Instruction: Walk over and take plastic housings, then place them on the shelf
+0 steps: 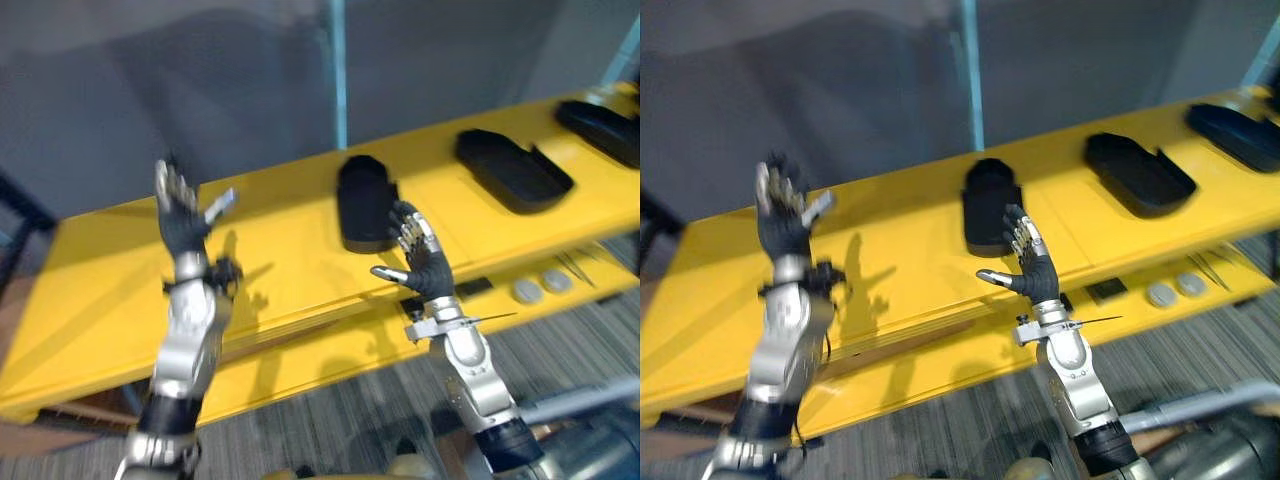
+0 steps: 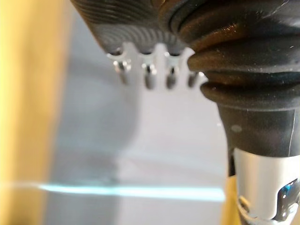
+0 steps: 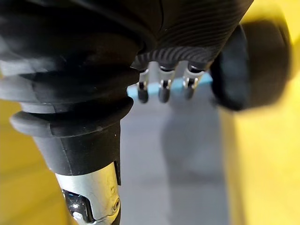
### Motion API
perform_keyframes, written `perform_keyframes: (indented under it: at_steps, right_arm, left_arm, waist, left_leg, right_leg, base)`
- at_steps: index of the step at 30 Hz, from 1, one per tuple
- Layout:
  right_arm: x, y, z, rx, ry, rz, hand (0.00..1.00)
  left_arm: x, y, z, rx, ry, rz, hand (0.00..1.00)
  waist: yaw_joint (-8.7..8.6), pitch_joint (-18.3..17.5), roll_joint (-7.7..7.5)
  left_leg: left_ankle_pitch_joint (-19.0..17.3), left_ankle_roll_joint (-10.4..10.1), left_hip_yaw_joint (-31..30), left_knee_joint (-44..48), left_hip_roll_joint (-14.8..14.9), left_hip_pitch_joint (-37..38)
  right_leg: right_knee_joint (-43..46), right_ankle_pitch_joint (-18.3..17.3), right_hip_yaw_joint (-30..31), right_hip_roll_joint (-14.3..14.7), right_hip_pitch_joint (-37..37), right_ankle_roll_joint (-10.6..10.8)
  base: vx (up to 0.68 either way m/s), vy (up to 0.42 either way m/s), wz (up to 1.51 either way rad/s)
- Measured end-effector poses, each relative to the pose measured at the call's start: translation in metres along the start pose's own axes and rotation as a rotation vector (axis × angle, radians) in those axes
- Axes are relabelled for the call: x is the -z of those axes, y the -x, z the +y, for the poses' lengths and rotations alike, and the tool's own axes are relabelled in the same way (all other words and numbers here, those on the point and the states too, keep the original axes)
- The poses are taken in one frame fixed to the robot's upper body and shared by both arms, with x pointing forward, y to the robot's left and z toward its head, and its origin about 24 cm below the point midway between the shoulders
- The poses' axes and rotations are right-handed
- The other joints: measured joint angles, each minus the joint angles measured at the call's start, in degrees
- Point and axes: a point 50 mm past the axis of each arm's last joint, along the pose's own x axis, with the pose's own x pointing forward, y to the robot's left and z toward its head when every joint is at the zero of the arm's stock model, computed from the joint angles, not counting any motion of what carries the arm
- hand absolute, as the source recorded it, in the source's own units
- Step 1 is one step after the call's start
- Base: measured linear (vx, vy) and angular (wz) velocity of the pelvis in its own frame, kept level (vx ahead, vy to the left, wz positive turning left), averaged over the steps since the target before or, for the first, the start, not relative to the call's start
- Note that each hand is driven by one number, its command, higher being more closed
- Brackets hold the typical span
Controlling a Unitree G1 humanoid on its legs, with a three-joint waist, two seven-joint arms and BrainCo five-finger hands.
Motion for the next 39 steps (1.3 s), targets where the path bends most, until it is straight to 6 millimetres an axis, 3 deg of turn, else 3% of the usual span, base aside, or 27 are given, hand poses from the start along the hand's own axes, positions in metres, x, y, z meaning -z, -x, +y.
perform_keyframes:
  at_steps: [3, 9, 14, 18, 39]
  right_arm:
    - [0.01, -0.009, 0.011, 0.095, 0.006, 0.03, 0.0]
    - [0.028, -0.025, 0.021, 0.239, 0.061, 0.097, 0.0]
    - [0.043, -0.031, 0.01, 0.383, 0.149, 0.192, 0.0]
    - [0.059, -0.025, -0.005, 0.534, 0.2, 0.313, 0.0]
    - [0.057, -0.03, -0.03, 0.661, 0.229, 0.343, 0.0]
  left_arm:
    - [0.011, 0.025, -0.004, 0.117, 0.048, 0.066, 0.0]
    - [0.022, 0.037, -0.015, 0.258, 0.031, 0.11, 0.0]
    - [0.037, 0.048, -0.013, 0.284, 0.04, 0.187, 0.0]
    - [0.047, 0.053, -0.018, 0.306, 0.054, 0.227, 0.0]
    - [0.058, 0.059, -0.02, 0.309, 0.066, 0.256, 0.0]
  waist:
    - [2.72, -0.5, -1.01]
    - [4.07, -1.7, -2.28]
    - [5.21, -2.1, -2.9]
    - [6.59, -2.1, -2.91]
    - [7.37, -1.4, -2.14]
  left_leg:
    - [1.9, -0.3, -2.0, -1.7, -0.4, -0.1]
    - [3.0, -1.0, -3.3, -3.4, -0.5, -0.1]
    - [3.6, -0.7, -4.6, -3.4, -0.5, -0.9]
    - [3.8, -0.7, -4.7, -3.7, -0.3, -1.1]
    - [4.2, -1.3, -4.0, -4.5, 0.8, -0.9]
  right_leg:
    - [0.0, -0.3, -2.6, -0.1, 0.6, -0.4]
    - [-0.6, -0.4, -4.1, -0.1, 0.7, -0.5]
    - [-0.6, 0.0, -6.0, -0.1, 0.8, -0.1]
    - [-1.1, 0.3, -6.2, 0.3, 1.1, -0.1]
    - [-1.3, 0.3, -5.9, 0.9, 0.7, -0.6]
  base:
    - [-0.07, -0.05, 0.39]
    - [-0.05, -0.013, 0.1]
    - [0.05, -0.011, 0.13]
    - [0.04, -0.014, 0.07]
    - [-0.01, 0.0, -0.01]
